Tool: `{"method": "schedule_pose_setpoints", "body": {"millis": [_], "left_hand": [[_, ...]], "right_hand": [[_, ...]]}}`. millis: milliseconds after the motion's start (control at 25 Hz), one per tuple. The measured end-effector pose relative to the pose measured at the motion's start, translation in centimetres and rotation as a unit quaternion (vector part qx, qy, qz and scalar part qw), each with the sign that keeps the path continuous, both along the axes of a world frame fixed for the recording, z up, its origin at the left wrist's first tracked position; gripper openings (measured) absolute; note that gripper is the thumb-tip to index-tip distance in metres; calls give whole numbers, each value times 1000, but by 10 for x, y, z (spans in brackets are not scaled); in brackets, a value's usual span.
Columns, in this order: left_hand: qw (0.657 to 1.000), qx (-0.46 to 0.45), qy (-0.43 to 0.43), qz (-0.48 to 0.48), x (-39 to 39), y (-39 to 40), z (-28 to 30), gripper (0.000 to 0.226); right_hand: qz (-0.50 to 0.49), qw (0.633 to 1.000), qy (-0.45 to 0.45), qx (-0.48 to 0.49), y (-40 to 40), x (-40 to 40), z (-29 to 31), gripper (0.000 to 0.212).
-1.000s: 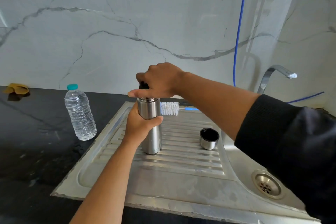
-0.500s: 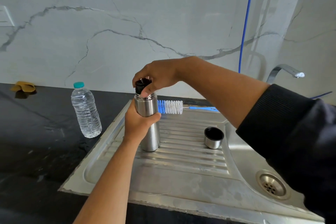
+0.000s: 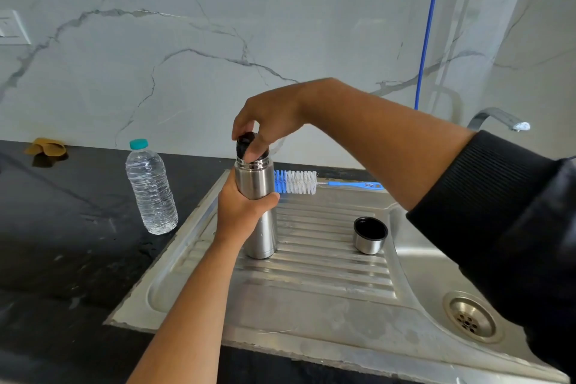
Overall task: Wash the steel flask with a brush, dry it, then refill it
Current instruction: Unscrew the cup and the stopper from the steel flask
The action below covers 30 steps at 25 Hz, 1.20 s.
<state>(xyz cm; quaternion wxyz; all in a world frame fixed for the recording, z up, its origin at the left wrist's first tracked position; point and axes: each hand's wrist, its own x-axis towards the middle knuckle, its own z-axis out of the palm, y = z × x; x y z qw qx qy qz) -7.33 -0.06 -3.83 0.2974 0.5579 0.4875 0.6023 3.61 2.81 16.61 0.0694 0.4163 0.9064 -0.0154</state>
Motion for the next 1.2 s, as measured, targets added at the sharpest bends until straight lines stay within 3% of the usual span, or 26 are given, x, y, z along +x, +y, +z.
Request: {"method": "schedule_pose_setpoints", "body": {"millis": [120,280,360,480,560,680,760,880,1000,1080,1200], "left_hand": [[1000,-1,3,3,0,0,1,52],[1000,3,4,-1,0,-2,2,49],[1000,1,3,-3,0,-3,2,47],[1000,0,0,-3,1,-4,4,48],[1000,1,1,-5,1,-4,4,49],[1000,3,4,-4,1,-4,3,49],[1000,1,4,-1,0,-3,2,49],[1000,1,-2,-5,-1,-4,2,49],[1000,-1,5,-3,0,-4,3,47],[1000,-1,8,-5,0,-4,3,48],[1000,-4,8,-4,-1,-2,2,49]], "right_hand": [[-61,994,13,87,0,-8,-11,68],[-24,999,-2,43,-6,-6,-4,34],[-14,1000,3,-6,-10,-4,1,43],[-68,996,-7,56,-7,-8,-8,62],[-91,993,11,77,-4,-9,-12,59],[-49,999,9,19,-5,-6,-3,35],[-23,999,7,-29,-10,-7,3,45],[-55,998,-28,31,-12,-13,-4,64],[-85,992,-23,88,-10,-15,-9,52],[-51,998,-18,42,-9,-13,-3,30],[-13,999,-26,-15,-14,-14,4,46]]}}
